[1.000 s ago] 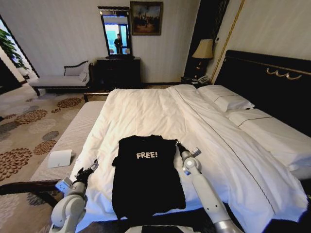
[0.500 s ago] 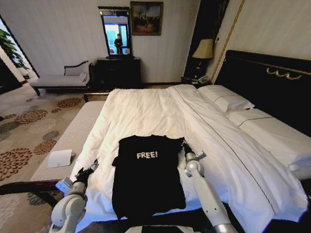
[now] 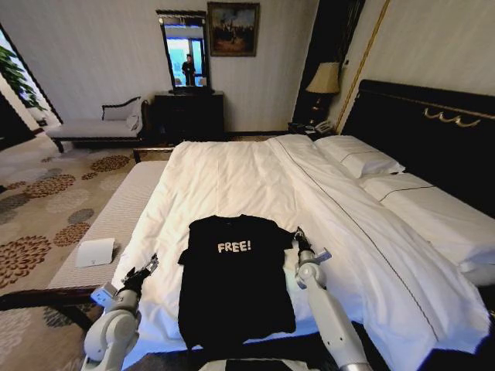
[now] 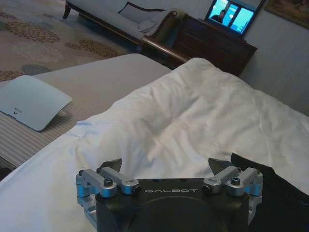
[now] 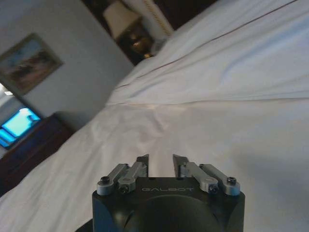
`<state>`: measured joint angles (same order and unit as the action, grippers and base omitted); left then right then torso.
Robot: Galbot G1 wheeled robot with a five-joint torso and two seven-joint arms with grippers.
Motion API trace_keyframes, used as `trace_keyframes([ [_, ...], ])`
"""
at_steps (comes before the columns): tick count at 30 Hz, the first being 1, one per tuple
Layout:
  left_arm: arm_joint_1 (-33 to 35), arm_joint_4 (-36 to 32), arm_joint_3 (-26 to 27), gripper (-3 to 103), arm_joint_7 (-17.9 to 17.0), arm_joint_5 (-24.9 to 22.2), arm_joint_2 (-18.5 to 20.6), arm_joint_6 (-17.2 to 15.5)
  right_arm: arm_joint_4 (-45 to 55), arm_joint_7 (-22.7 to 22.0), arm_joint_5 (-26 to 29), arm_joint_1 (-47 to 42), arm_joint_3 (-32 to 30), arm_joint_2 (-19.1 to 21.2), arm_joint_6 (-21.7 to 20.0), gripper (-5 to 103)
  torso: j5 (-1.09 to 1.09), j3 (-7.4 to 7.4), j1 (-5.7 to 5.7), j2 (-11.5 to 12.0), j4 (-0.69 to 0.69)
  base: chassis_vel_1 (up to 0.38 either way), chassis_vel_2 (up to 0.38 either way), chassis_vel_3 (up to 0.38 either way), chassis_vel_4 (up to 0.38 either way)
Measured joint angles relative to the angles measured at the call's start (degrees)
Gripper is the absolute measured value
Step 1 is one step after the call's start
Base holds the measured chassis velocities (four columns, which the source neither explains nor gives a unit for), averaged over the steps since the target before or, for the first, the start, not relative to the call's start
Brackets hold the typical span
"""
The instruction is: Fold the clothes on the bed.
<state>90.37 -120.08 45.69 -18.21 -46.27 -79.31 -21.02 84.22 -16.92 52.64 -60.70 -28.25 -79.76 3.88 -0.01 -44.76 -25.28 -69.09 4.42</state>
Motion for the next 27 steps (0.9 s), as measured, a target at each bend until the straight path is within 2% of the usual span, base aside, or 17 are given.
trace_keyframes([
  [1, 0.00, 0.00, 0.00, 100, 0.00, 0.00, 0.00, 0.00, 0.00, 0.00, 0.00, 0.00, 0.00, 0.00, 0.00, 29, 0.00, 0.00, 0.00, 0.00, 0.00, 0.000, 0.000, 0.000, 0.000],
  [3, 0.06, 0.20, 0.00, 100, 0.05, -0.02, -0.11, 0.05, 3.19, -3.79, 1.63, -2.73, -0.16, -0.66, -1.50, 40, 0.01, 0.00, 0.00, 0.00, 0.00, 0.000, 0.000, 0.000, 0.000],
  [4, 0.06, 0.20, 0.00, 100, 0.05, -0.02, -0.11, 0.05, 3.19, -3.79, 1.63, -2.73, -0.16, -0.66, -1.50, 40, 0.01, 0.00, 0.00, 0.00, 0.00, 0.000, 0.000, 0.000, 0.000],
  [7, -0.18, 0.41, -0.32, 100, 0.06, 0.01, -0.28, 0.06, 7.94, -7.57, 7.84, -6.77, 0.14, -1.55, -5.09, 56, 0.01, 0.00, 0.00, 0.00, 0.01, 0.000, 0.000, 0.000, 0.000],
  [8, -0.18, 0.41, -0.32, 100, 0.06, 0.01, -0.28, 0.06, 7.94, -7.57, 7.84, -6.77, 0.14, -1.55, -5.09, 56, 0.01, 0.00, 0.00, 0.00, 0.01, 0.000, 0.000, 0.000, 0.000],
  [11, -0.37, 0.41, -0.62, 100, 0.03, 0.16, -0.42, 0.06, 9.57, -9.37, 12.33, -8.16, 0.23, -2.33, -6.55, 67, 0.01, 0.00, 0.01, -0.01, 0.01, 0.000, 0.000, 0.000, 0.000],
  [12, -0.37, 0.41, -0.62, 100, 0.03, 0.16, -0.42, 0.06, 9.57, -9.37, 12.33, -8.16, 0.23, -2.33, -6.55, 67, 0.01, 0.00, 0.01, -0.01, 0.01, 0.000, 0.000, 0.000, 0.000],
  [15, -0.28, 0.32, -0.66, 100, 0.01, 0.21, -0.50, 0.05, 9.67, -9.80, 16.19, -8.22, 0.23, -2.72, -7.22, 83, 0.01, 0.00, 0.00, 0.00, 0.00, 0.000, 0.000, 0.000, 0.000],
  [16, -0.28, 0.32, -0.66, 100, 0.01, 0.21, -0.50, 0.05, 9.67, -9.80, 16.19, -8.22, 0.23, -2.72, -7.22, 83, 0.01, 0.00, 0.00, 0.00, 0.00, 0.000, 0.000, 0.000, 0.000],
  [18, -0.10, 0.28, -0.46, 100, 0.00, 0.21, -0.48, 0.05, 8.82, -9.56, 17.24, -7.82, 0.25, -2.88, -7.26, 94, 0.00, 0.00, 0.00, 0.00, 0.00, 0.000, 0.000, 0.000, 0.000],
  [22, 0.06, 0.28, -0.28, 100, 0.00, 0.21, -0.48, 0.06, 7.23, -9.17, 17.76, -6.62, 0.30, -3.37, -7.17, 95, 0.00, 0.00, 0.00, 0.00, 0.00, 0.000, 0.000, 0.000, 0.000],
  [25, 0.07, 0.37, -0.29, 100, 0.00, 0.23, -0.66, 0.08, 6.00, -8.98, 17.72, -5.57, 0.32, -3.91, -6.78, 79, 0.01, 0.00, 0.00, 0.00, 0.00, 0.000, 0.000, 0.000, 0.000],
  [26, 0.07, 0.37, -0.29, 100, 0.00, 0.23, -0.66, 0.08, 6.00, -8.98, 17.72, -5.57, 0.32, -3.91, -6.78, 79, 0.01, 0.00, 0.00, 0.00, 0.00, 0.000, 0.000, 0.000, 0.000],
  [27, 0.05, 0.42, -0.31, 100, 0.00, 0.25, -0.70, 0.09, 5.55, -8.91, 17.67, -5.19, 0.32, -4.06, -6.54, 74, 0.01, 0.00, 0.00, 0.00, 0.00, 0.000, 0.000, 0.000, 0.000],
])
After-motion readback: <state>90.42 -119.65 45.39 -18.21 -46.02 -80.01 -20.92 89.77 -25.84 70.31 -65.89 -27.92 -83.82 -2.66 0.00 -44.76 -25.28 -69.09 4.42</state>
